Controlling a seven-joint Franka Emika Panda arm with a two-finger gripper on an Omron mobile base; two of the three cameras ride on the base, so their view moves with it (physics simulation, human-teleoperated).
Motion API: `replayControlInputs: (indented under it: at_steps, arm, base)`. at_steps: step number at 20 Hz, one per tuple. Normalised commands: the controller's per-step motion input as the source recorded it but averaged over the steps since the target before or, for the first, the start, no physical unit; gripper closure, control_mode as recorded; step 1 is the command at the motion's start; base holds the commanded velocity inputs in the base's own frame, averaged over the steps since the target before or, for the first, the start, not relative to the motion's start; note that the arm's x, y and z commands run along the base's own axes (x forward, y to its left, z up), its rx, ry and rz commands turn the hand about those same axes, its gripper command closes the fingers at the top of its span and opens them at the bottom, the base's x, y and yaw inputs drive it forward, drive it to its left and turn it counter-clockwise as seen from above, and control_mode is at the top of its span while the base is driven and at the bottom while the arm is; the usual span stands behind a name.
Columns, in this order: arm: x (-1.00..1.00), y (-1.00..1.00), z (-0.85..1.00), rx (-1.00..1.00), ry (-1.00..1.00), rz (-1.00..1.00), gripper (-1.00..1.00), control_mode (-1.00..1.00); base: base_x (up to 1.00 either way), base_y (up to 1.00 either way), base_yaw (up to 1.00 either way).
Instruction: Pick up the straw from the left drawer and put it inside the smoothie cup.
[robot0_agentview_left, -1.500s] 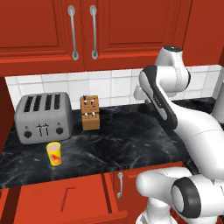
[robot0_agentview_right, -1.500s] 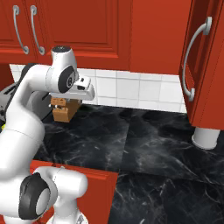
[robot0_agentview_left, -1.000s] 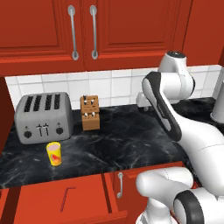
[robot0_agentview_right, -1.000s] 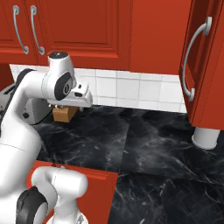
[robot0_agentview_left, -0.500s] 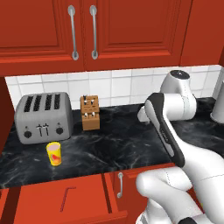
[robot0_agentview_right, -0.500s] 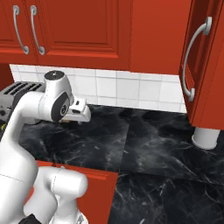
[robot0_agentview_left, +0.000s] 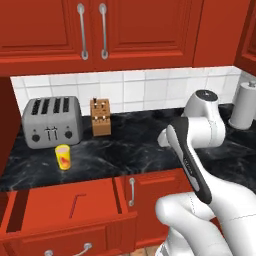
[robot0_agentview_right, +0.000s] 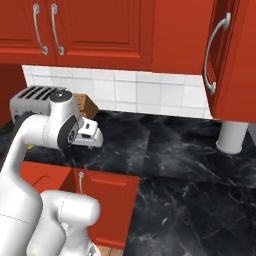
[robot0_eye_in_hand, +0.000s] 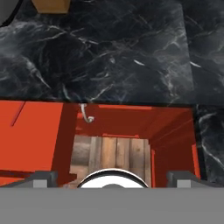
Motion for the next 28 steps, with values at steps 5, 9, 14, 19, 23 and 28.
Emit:
replayControlInputs:
  at_steps: [5,9,14,19,23,28]
  arm:
    - [0.00,0.00,0.00,0.00,0.00,0.00,-1.00,1.00]
    - [0.00,0.00,0.00,0.00,0.00,0.00,-1.00,1.00]
    - [0.00,0.00,0.00,0.00,0.00,0.00,-1.00,1.00]
    - [0.00,0.00,0.00,0.00,0.00,0.00,-1.00,1.00]
    - [0.00,0.00,0.00,0.00,0.00,0.00,-1.00,1.00]
    - [0.00,0.00,0.00,0.00,0.00,0.00,-1.00,1.00]
  base:
    - [-0.74,0.00,0.00]
    - [-0.59,0.32,0.00]
    - [-0.20,0.73,0.00]
    - [-0.09,0.90,0.00]
    - [-0.07,0.89,0.00]
    - [-0.02,0.76,0.00]
